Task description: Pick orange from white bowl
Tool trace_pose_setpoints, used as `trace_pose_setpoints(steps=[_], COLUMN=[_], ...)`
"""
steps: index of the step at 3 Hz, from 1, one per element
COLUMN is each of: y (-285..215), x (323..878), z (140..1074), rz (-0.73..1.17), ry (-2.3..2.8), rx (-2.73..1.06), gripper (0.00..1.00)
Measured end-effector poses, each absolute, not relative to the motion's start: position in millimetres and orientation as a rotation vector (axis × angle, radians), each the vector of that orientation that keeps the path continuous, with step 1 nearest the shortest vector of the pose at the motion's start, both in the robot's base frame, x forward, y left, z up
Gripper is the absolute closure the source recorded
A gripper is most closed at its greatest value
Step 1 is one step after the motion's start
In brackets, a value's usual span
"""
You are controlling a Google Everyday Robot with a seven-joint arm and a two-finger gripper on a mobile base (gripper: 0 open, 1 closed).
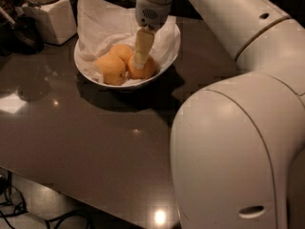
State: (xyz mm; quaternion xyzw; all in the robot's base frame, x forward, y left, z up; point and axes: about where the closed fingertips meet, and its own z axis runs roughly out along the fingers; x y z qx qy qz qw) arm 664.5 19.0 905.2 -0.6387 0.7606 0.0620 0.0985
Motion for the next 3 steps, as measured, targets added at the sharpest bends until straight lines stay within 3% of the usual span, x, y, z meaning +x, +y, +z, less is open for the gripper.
trace_pose_setpoints(steps=[3], y=[20.8], x=[666.1], z=[893.7], rz=[0.184], ry=[2.228], rx=[-1.929], gripper=[0.27])
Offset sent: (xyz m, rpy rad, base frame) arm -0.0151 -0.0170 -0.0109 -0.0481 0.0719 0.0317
